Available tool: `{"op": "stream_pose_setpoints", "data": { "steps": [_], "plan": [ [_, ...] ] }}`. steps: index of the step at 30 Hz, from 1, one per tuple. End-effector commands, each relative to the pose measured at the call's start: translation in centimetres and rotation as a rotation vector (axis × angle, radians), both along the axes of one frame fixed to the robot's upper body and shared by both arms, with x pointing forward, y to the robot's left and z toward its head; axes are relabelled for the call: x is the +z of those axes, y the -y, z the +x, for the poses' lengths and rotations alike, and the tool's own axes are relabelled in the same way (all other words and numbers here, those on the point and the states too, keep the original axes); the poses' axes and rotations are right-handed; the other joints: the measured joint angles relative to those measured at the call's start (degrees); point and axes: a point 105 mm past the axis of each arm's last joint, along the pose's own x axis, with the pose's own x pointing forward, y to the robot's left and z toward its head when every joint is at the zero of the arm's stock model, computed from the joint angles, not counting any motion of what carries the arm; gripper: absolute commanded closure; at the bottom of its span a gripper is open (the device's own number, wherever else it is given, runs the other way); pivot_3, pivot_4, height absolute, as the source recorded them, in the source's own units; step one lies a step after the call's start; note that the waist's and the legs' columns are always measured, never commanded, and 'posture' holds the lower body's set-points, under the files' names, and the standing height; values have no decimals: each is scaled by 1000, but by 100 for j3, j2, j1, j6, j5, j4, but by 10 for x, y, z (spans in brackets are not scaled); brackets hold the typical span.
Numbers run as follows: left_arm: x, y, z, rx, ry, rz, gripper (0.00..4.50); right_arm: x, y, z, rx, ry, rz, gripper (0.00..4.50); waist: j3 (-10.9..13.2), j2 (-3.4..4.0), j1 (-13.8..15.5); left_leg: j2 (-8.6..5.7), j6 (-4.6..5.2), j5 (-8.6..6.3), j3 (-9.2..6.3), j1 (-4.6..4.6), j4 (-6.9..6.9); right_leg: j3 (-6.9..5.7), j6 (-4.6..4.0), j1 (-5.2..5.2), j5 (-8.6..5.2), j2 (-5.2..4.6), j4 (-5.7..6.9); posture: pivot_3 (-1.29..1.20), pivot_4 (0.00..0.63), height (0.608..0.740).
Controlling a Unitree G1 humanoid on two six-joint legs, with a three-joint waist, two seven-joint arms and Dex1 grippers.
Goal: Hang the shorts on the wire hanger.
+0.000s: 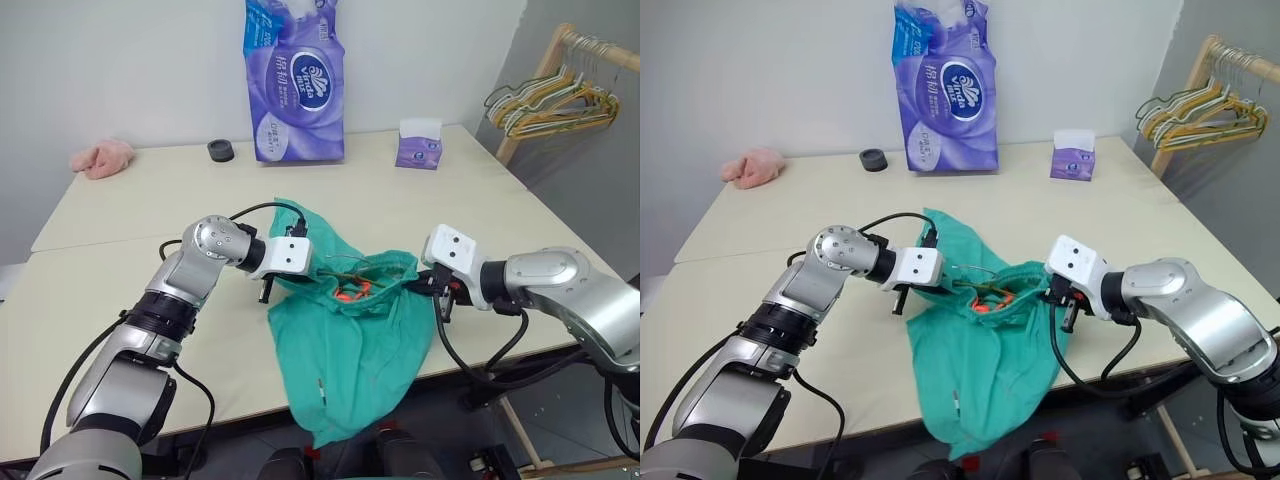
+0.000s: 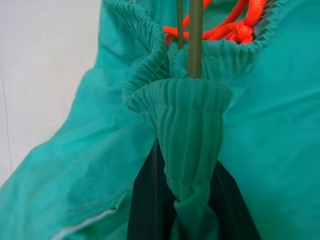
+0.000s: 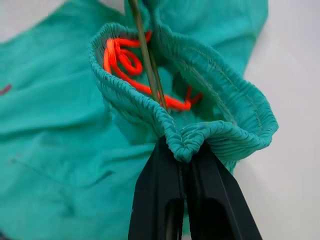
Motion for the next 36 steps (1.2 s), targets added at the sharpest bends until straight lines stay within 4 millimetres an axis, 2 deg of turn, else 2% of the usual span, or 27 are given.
{"op": "stream_pose_setpoints", "data": {
  "steps": [1, 6, 11, 15, 21, 26, 30, 36],
  "plan": [
    [3, 8, 0, -5, 30, -22, 4500, 9, -2, 2, 31, 50, -14, 4441, 0, 0, 5, -1, 0, 0, 1, 0, 0, 1, 0, 0, 0, -1, 0, -186, 36, 740],
    [-2, 6, 0, 8, 28, -21, 4500, 5, 8, -7, 40, 59, -51, 3068, 0, 0, 13, -1, 0, 0, 1, 0, 0, 1, 0, -1, 0, -3, 2, -189, 40, 740],
    [-5, 7, -1, 16, 24, -23, 4500, 5, 17, -19, 22, 40, -49, 1372, 0, 1, 8, -1, 0, 0, 1, 0, 0, 1, 0, -1, 0, -3, 2, -196, 47, 740],
    [-9, 10, -3, 9, 14, -28, 4500, 0, 35, -24, -128, -21, 11, 81, 0, 0, 15, -1, 0, -1, 1, 0, -2, 1, 0, 0, 0, -3, 1, -203, 53, 740],
    [-10, 13, -4, -1, 11, -29, 4500, -17, 51, -25, -243, -70, 23, 81, 0, 0, 16, -1, 1, -1, 2, 2, -1, 2, 1, 3, 0, -4, 2, -209, 53, 740],
    [-10, 16, -4, -11, 10, -35, 4500, -32, 42, -8, -280, -129, 102, 81, -1, 1, 2, -2, 1, -1, 4, 3, -1, 4, 0, 2, 0, -3, 4, -205, 49, 740],
    [-8, 17, -4, -8, 11, -44, 4500, -42, 25, 4, -244, -170, 117, 81, -2, 3, -12, -2, 1, -1, 3, 4, -1, 2, 0, 2, 0, -3, 4, -197, 46, 740],
    [-6, 14, -5, 10, 11, -56, 4500, -74, 21, 13, -187, -195, -1, 81, -2, 2, 10, -6, 1, -1, 3, 1, 0, 2, 0, 2, 1, -8, 3, -176, 43, 740]
  ]
}}
